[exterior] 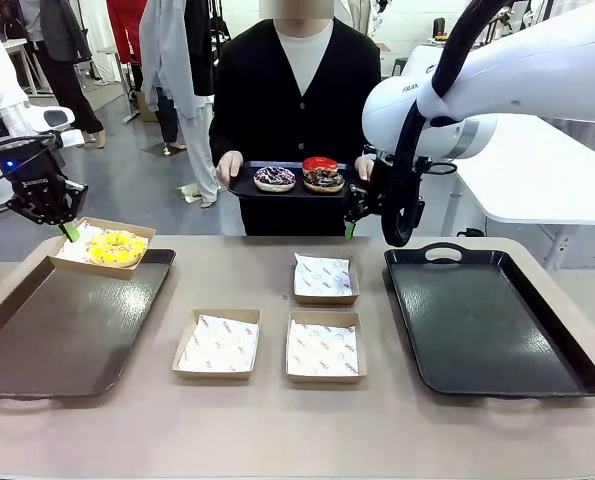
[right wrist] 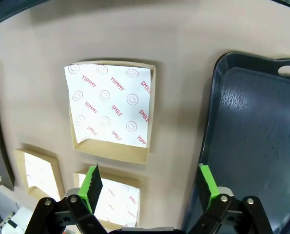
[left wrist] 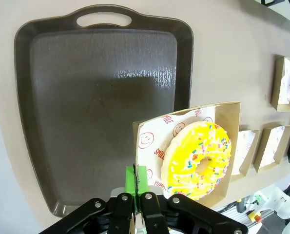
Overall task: Individually package the donuts and arrange them on the tray.
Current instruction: Place the picked Paper togo box on the Handle tray while simultaneously picking up another Paper togo box from the table with the other hand.
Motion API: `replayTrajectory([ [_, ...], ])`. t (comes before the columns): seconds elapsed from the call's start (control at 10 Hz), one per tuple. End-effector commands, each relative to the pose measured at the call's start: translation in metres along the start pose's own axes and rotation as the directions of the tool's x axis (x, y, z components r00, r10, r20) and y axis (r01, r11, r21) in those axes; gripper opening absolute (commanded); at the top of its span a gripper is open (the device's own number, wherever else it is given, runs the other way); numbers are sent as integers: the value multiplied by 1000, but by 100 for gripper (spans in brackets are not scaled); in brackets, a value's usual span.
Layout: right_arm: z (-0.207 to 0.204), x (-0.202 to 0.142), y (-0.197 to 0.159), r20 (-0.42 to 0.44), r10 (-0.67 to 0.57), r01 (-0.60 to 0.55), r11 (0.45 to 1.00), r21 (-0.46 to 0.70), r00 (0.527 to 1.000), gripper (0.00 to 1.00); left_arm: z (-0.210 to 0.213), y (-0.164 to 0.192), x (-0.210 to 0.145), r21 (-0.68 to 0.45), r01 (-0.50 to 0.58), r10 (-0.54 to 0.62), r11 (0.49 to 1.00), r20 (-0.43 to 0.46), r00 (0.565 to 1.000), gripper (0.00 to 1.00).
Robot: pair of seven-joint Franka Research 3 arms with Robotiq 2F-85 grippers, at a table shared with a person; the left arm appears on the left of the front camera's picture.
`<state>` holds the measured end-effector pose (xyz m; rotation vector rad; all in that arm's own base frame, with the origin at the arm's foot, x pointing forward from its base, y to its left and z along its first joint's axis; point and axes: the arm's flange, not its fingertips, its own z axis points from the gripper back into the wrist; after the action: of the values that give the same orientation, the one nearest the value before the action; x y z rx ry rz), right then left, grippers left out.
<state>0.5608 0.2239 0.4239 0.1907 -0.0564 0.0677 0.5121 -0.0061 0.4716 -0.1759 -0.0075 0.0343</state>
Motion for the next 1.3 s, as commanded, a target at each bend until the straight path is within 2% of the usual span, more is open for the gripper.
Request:
replayTrajectory([
  [0.0, 2, -2, 0, -11, -7, 7, 1000, 6, 1000, 100, 1, 1, -1, -1, -15, 15, 1000, -4, 1000, 1],
  [0.2, 0, 0, 0, 0, 0, 0, 1000, 0, 1000, 100, 1, 1, -1, -1, -15, 15, 1000, -4, 1000, 1],
  [0.3, -9, -7, 1, 42, 8, -6, 999, -49, 999, 100, 0, 0, 0, 0, 0, 0, 1000, 0, 1000, 1],
  [0.6, -40, -12, 28, 50, -48, 55, 987, -149, 998, 100, -12, 5, 0, 27, 33, -34, 999, 48, 998, 1],
  [0.8, -53, -9, 35, 45, -72, 78, 985, -155, 996, 100, -21, 16, 4, 52, 36, -39, 998, 58, 998, 1],
  [1.2, -76, -8, 33, 51, -89, 94, 988, -121, 995, 100, -39, 28, 13, 23, 48, -50, 999, 99, 994, 1],
])
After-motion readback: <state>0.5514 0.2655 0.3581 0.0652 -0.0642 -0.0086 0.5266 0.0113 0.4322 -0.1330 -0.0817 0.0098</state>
